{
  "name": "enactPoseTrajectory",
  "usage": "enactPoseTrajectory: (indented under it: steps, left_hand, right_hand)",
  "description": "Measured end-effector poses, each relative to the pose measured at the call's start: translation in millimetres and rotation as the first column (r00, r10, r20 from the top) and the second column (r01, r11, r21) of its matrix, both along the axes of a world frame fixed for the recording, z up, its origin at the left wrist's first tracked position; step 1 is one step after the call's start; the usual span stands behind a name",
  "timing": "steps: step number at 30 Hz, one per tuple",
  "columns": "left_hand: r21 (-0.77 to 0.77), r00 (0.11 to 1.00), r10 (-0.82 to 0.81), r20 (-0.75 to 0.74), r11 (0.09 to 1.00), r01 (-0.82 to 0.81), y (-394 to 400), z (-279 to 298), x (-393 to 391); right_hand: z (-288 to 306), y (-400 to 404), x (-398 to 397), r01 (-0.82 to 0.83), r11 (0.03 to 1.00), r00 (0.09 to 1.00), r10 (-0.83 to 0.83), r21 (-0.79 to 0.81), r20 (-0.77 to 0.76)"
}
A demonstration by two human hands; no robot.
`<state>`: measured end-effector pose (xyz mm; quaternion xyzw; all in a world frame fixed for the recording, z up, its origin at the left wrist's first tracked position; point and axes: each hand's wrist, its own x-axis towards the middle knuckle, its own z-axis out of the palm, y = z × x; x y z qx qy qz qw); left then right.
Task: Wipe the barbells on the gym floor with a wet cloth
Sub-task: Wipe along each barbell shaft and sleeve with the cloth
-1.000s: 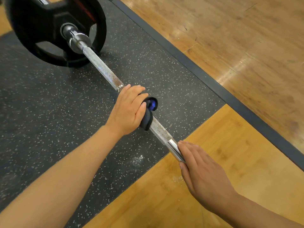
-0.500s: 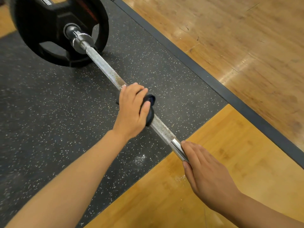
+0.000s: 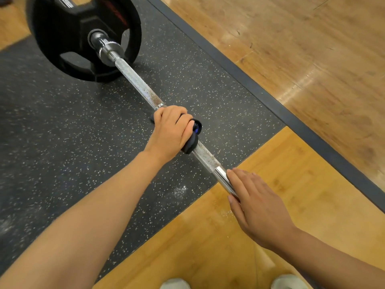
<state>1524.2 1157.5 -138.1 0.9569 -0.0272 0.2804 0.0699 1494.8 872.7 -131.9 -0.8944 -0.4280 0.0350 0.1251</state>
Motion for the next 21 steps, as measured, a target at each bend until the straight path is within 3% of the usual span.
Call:
enactPoseTrajectory:
  steps: [6,15,21]
  left_hand:
    - [0.08,0.996,0.033,-0.08,0.996,-0.027,9.5,47.6,-18.6]
    - [0.061,0.953,0.112,-0.281,0.993,-0.098,26.0,159.6,-52.2]
    - [0.068,0.945,0.096,-0.312,0.995,-0.079,37.6,226.0,-56.2]
  right_hand:
    - [50.0,8.5,11.2,0.004,0.994,1.0,-0.007,-0.108,-0.027]
    - [165.7,60.1,15.6,-0.015,0.994,1.0,0.015,-0.109,0.004]
    - [223.3,89.6,15.2,0.034,0.993,0.999,-0.037,-0.114,-0.021]
